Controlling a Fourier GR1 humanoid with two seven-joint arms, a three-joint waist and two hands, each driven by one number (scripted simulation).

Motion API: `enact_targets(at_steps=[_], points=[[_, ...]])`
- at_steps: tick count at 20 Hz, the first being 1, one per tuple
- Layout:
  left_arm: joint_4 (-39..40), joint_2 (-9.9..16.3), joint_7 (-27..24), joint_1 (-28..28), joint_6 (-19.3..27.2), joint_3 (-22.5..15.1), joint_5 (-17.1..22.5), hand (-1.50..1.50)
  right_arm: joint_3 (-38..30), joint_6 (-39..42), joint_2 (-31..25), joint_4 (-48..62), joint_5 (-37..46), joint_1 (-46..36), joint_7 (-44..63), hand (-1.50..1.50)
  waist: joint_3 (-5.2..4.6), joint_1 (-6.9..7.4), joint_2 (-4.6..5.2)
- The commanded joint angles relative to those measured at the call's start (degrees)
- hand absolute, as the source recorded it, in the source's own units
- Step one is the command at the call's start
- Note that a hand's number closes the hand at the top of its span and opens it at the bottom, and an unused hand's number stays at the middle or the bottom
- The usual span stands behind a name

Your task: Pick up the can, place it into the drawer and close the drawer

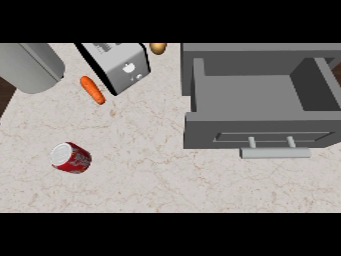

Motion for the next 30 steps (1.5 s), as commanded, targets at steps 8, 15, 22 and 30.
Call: enact_targets(at_steps=[8,15,22,30], points=[[5.46,-13.27,-4.76,-1.79,-3.43,0.07,-19.52,-1.50,-4.21,4.18,1.38,0.06,-1.80,0.05,0.28,-1.50,-0.05,0.14,0.05],[8.30,-19.37,-8.33,-5.37,-2.27,-0.63,-30.15,-1.50,-9.63,8.48,1.15,1.53,-5.93,0.82,0.61,-1.50,-0.03,0.00,0.04],[17.26,-22.93,-20.10,-5.63,-4.33,1.45,-45.15,-1.50,-10.42,9.99,3.05,-0.46,-4.16,2.04,1.77,-1.50,-0.05,-0.06,0.06],[31.20,-21.37,-30.37,-11.78,-3.60,3.35,-53.92,-1.50,-10.57,10.61,3.19,0.84,-2.14,-1.81,3.46,-1.50,-0.04,0.05,0.10]])
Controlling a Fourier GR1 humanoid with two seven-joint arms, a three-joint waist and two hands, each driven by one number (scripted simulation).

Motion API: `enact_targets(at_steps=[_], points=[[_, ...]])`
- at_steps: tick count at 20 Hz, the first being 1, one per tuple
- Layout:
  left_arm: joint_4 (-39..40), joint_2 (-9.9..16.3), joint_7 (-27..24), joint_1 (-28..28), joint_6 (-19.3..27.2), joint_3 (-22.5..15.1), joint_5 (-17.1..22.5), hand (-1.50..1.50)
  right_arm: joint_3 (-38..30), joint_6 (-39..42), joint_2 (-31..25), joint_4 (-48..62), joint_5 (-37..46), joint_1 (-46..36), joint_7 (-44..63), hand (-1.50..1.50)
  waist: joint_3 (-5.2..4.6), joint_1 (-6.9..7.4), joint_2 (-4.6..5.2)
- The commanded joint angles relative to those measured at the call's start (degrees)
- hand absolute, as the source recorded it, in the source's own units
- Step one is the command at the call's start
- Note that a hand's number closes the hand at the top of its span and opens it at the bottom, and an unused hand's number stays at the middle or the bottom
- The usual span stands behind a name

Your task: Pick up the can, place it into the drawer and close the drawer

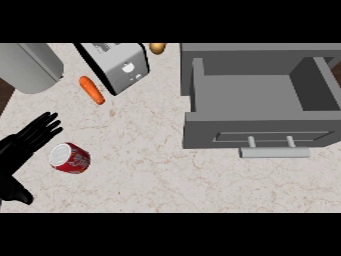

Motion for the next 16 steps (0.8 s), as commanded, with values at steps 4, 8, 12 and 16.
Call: enact_targets(at_steps=[4,8,12,16], points=[[15.58,1.30,-14.83,-5.05,1.68,-0.95,-12.63,-1.50,0.43,-1.16,1.72,-3.06,0.15,-1.45,3.72,-1.50,-0.02,-0.13,0.08],[23.89,2.06,-24.51,-6.29,1.89,-2.95,-17.63,-1.50,-3.75,3.98,-0.76,2.96,-2.14,-0.83,-0.96,-1.50,-0.06,-0.52,0.18],[25.72,1.40,-26.62,-6.08,3.07,-4.41,-18.57,-1.50,-5.02,2.94,-1.45,2.84,-3.43,-2.20,0.75,-1.50,-0.02,-0.15,0.07],[33.00,0.98,-28.38,-9.58,3.85,-4.67,-19.33,-1.50,-6.59,3.36,-1.49,3.27,-4.80,-1.61,0.40,-1.50,-0.08,-0.76,0.22]])
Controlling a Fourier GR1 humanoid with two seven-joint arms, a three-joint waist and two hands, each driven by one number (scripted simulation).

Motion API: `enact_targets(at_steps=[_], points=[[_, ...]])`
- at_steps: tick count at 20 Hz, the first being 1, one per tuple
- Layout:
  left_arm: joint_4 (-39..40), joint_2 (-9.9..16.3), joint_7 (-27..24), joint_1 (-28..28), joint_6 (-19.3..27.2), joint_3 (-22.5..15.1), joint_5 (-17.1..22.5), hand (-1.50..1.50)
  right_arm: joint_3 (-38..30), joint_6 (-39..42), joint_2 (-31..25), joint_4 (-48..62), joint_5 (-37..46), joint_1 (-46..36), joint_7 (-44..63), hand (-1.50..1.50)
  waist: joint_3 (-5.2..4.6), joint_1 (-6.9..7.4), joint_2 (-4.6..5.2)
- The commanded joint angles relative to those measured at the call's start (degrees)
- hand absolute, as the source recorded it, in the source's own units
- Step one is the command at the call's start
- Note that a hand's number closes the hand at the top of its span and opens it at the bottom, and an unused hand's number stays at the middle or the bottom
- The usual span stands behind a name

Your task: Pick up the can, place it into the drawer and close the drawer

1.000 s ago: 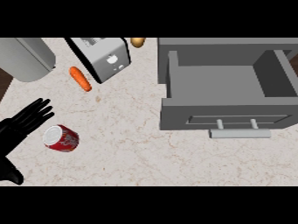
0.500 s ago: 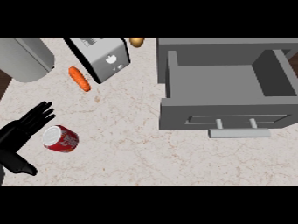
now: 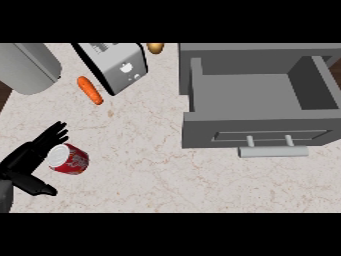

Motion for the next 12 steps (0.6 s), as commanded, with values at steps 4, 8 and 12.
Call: enact_targets(at_steps=[4,8,12], points=[[6.83,-1.13,-8.59,-1.95,-4.68,-2.17,-2.33,-1.50,-1.22,-0.79,-2.48,0.55,-1.96,-2.71,2.44,-1.50,0.00,0.21,0.04],[11.04,-1.90,-7.93,-5.89,-4.28,-2.04,-2.21,-1.50,0.34,-1.33,0.52,-3.09,-0.27,-0.89,3.98,-1.50,-0.06,-0.21,0.22],[13.47,-1.78,-7.71,-6.71,-6.07,-1.04,-0.70,-1.50,-0.55,-0.32,1.91,-6.98,-2.53,2.18,4.56,-1.50,-0.07,-0.58,0.11]])
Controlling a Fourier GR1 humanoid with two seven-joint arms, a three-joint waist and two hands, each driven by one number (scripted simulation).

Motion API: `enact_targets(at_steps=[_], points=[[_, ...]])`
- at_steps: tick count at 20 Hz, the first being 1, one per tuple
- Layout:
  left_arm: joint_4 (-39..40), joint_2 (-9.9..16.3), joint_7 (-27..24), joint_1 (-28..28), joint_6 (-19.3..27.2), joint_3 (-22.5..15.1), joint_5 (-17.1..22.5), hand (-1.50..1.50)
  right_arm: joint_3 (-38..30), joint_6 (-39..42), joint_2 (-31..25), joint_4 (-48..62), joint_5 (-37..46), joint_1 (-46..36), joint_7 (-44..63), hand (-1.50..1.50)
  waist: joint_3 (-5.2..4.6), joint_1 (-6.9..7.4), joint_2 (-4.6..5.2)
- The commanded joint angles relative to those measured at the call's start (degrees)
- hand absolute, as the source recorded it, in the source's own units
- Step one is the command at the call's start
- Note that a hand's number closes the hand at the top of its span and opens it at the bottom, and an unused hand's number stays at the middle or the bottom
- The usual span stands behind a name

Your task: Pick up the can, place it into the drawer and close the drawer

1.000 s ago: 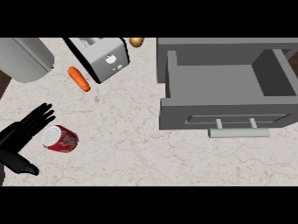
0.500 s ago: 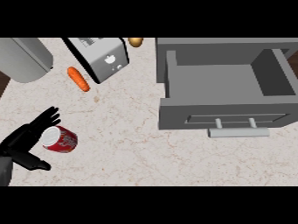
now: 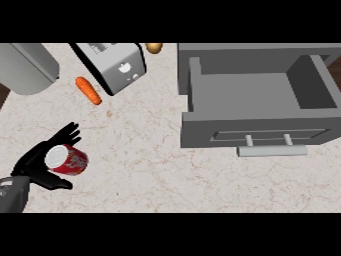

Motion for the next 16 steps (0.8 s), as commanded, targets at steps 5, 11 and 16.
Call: enact_targets(at_steps=[5,11,16], points=[[3.27,-0.33,-2.75,-2.46,-8.32,0.55,1.56,1.50,-2.88,2.17,-0.48,-0.82,-4.32,2.49,1.01,-1.50,0.09,0.27,-0.26],[2.13,-2.66,-1.60,-2.96,-14.93,-0.94,2.40,1.50,-1.47,1.52,0.86,-0.40,-2.32,1.14,1.21,-1.50,0.09,0.62,-0.22],[-1.85,-3.30,0.07,-3.83,-19.28,-1.11,4.96,1.50,-1.90,1.03,1.69,-0.93,-2.61,1.57,1.67,-1.50,0.11,0.96,-0.39]])
